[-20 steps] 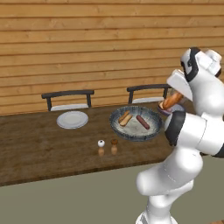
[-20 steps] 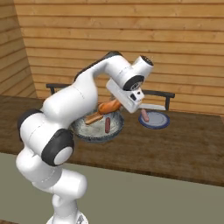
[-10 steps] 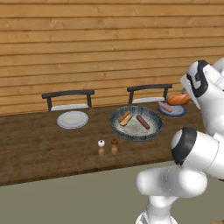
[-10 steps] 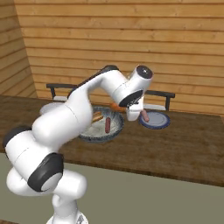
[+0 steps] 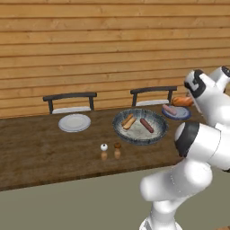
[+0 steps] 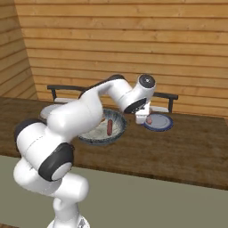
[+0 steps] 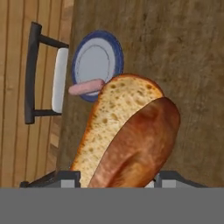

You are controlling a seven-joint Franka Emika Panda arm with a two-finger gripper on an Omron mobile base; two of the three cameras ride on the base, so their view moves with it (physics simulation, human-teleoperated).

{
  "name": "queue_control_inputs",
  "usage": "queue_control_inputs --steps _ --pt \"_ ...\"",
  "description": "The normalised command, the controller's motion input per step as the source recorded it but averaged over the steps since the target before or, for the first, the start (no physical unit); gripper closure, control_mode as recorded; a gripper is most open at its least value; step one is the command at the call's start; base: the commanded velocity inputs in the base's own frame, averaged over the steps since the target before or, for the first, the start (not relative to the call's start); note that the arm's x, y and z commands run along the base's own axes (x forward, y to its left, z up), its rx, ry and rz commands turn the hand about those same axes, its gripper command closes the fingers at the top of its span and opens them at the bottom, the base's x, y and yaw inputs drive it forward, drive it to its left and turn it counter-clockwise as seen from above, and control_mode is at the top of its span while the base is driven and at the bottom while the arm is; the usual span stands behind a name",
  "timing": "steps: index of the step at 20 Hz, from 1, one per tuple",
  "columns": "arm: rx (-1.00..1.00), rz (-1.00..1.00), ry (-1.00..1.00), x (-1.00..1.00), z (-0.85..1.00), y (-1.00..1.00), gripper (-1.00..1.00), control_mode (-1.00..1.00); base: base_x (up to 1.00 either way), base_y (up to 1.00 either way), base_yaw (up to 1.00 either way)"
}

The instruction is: Place one bun and one sausage from the bowl on each plate.

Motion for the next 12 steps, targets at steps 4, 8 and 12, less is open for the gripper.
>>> queue_control_inputs --steps 4,8,12 --pt "0.05 -0.02 0.09 0.78 -0.01 -0.69 1.00 -1.00 0.00 0.00 0.00" --pt "0.05 -0.06 0.11 0.47 -0.27 -0.54 1.00 -1.00 0.00 0.00 0.00" --pt "0.02 -0.20 0.09 0.12 -0.61 -0.05 1.00 -1.00 0.00 0.00 0.00"
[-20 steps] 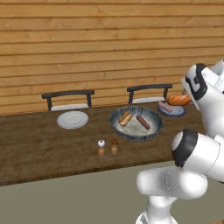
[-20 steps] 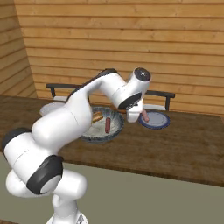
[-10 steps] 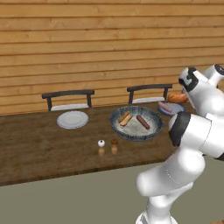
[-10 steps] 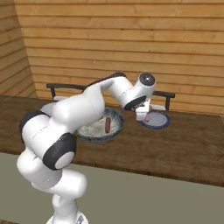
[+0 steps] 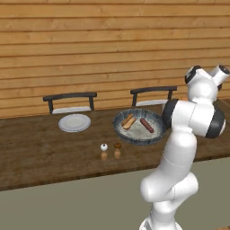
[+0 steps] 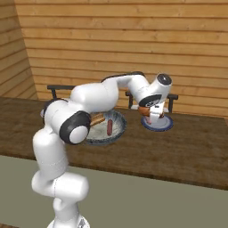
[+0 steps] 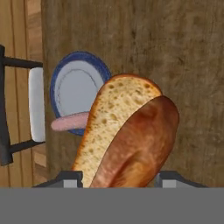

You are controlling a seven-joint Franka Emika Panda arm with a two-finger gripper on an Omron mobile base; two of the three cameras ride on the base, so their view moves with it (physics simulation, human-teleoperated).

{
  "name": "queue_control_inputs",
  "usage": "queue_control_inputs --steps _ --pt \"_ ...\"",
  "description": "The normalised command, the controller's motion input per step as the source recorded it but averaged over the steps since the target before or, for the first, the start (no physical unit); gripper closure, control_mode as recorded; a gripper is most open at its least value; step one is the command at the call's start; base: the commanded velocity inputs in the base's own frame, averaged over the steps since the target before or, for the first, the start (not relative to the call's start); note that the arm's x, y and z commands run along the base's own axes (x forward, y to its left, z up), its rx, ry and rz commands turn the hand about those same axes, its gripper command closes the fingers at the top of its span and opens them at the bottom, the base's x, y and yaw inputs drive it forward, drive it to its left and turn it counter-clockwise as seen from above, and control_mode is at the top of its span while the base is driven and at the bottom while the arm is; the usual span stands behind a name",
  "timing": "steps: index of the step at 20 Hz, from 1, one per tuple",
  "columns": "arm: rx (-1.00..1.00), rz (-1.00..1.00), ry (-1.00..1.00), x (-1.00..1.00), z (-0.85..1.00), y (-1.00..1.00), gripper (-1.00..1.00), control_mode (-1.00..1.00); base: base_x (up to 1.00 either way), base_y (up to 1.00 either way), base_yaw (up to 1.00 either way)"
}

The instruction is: Place one bun and one sausage from the bowl on each plate.

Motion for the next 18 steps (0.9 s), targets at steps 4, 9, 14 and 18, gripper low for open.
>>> queue_control_inputs --steps 4,9,14,18 --pt "0.02 -0.24 0.01 0.34 -0.45 -0.03 1.00 -1.00 0.00 0.00 0.00" --pt "0.06 -0.27 0.01 0.35 -0.32 -0.13 1.00 -1.00 0.00 0.00 0.00" --pt "0.09 -0.20 0.01 0.42 -0.31 -0.18 1.00 -1.00 0.00 0.00 0.00" --pt "0.12 -0.22 0.00 0.42 -0.18 -0.07 1.00 -1.00 0.00 0.00 0.00"
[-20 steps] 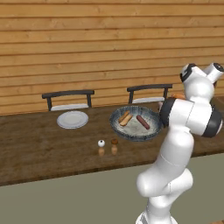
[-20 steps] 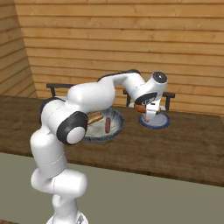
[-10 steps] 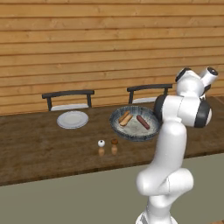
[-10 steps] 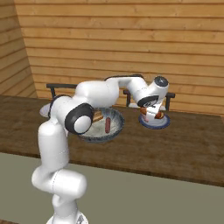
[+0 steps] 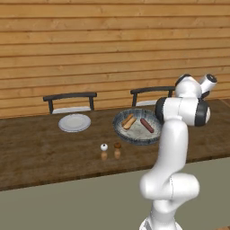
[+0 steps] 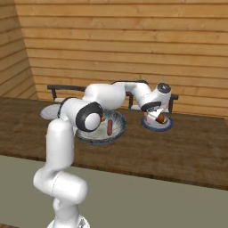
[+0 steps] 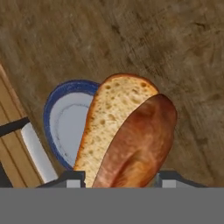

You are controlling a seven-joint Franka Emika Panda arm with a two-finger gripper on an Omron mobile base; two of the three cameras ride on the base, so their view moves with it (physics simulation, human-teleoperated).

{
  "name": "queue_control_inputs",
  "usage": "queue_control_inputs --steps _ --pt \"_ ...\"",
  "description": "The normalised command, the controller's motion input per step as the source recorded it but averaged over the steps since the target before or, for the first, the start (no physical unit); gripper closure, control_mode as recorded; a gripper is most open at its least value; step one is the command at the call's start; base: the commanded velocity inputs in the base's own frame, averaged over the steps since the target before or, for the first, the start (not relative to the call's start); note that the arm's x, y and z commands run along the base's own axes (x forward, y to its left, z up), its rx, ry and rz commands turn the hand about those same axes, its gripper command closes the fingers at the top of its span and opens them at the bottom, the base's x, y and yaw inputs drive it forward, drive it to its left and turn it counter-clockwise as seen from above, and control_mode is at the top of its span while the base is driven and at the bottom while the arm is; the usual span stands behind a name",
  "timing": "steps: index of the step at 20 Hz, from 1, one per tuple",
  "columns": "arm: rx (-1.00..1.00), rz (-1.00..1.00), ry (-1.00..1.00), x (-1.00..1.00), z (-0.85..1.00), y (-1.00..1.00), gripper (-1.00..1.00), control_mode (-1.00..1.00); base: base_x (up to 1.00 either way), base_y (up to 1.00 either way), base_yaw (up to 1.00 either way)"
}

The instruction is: Place one bun and one sausage from the bowl on each plate.

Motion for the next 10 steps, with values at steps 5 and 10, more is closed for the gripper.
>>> queue_control_inputs --steps 5,10 --pt "0.14 -0.21 0.03 0.29 -0.05 -0.13 1.00 -1.00 0.00 0.00 0.00" --pt "0.04 -0.17 0.03 0.14 -0.38 -0.01 1.00 -1.00 0.00 0.00 0.00"
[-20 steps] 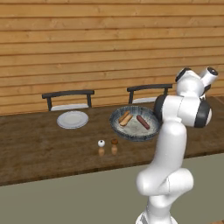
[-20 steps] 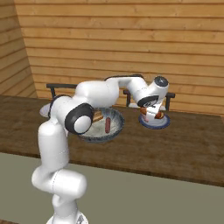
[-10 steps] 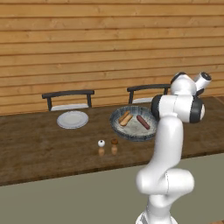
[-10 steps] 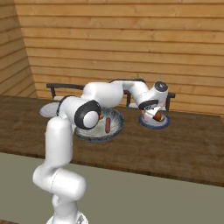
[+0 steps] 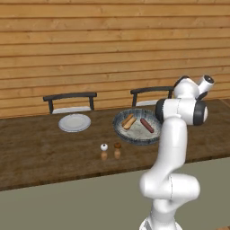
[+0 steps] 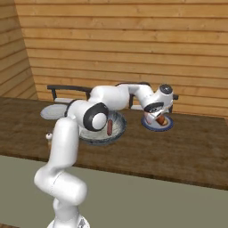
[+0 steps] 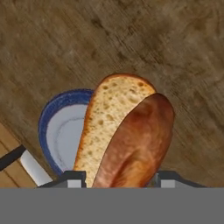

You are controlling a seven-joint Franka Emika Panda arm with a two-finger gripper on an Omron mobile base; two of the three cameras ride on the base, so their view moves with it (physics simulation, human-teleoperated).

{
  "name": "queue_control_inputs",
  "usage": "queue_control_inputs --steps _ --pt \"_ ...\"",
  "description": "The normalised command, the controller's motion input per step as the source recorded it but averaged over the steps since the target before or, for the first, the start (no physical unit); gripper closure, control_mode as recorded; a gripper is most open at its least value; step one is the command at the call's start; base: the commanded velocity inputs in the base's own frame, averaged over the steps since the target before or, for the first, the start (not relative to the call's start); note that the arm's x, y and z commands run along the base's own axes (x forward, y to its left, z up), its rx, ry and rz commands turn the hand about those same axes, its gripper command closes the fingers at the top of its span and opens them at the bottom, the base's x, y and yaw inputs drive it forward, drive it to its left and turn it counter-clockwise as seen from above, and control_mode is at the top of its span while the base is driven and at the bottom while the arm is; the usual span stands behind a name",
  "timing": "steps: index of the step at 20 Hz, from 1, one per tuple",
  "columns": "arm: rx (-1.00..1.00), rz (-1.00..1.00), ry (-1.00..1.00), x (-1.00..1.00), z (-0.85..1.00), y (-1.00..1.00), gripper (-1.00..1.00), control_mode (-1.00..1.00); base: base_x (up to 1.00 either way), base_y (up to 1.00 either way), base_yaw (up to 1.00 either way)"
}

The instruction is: Place one bun and one sausage from the bowl on each plate.

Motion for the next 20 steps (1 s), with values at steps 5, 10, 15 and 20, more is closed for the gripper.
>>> queue_control_inputs --steps 5,10,15,20 --pt "0.02 -0.14 0.00 0.37 -0.28 0.00 1.00 -1.00 0.00 0.00 0.00" --pt "0.05 -0.11 0.00 0.37 -0.11 -0.01 1.00 -1.00 0.00 0.00 0.00" --pt "0.05 -0.05 0.00 0.44 0.00 -0.07 1.00 -1.00 0.00 0.00 0.00" --pt "0.00 -0.02 0.00 0.21 -0.19 0.00 1.00 -1.00 0.00 0.00 0.00"
